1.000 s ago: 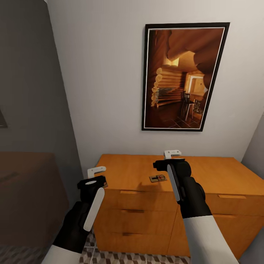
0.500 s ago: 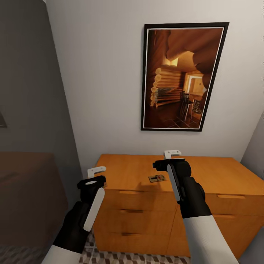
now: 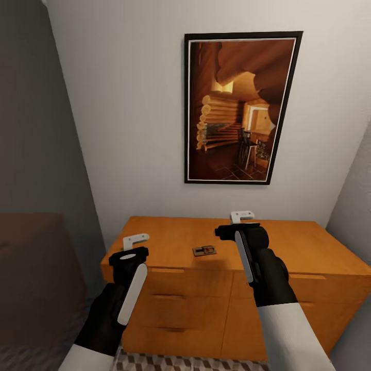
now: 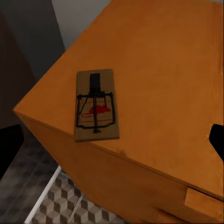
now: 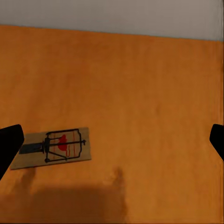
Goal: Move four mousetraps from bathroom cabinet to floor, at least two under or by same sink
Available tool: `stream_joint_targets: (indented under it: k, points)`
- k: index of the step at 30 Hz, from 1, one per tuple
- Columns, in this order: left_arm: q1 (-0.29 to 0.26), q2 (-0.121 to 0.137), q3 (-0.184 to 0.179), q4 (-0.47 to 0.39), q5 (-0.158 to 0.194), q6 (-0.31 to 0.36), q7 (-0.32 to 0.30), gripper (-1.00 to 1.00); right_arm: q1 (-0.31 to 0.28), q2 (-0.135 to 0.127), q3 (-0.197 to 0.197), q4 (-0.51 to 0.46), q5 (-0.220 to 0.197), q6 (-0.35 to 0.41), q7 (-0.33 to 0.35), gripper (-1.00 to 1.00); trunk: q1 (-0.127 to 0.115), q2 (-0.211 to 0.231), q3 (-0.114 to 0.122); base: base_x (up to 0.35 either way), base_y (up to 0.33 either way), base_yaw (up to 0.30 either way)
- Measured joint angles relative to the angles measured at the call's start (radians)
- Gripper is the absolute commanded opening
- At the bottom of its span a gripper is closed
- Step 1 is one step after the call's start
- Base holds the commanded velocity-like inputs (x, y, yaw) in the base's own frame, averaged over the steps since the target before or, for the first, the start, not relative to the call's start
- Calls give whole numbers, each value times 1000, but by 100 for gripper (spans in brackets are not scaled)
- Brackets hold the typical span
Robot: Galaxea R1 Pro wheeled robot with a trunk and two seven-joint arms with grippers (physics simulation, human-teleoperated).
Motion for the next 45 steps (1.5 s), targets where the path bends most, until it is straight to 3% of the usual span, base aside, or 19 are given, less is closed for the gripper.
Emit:
stream_joint_targets:
  k: [29, 45]
  points:
    - [0, 1, -3, 2, -6, 8, 6, 100, 0, -1, -1, 0, -4, 0, 4, 100, 0, 0, 0, 0, -28, 0]
    - [0, 6, -4, -3, -9, 63, 10, 100, 0, -1, -1, 1, -5, 0, 5, 100, 0, 0, 0, 1, 0, 0]
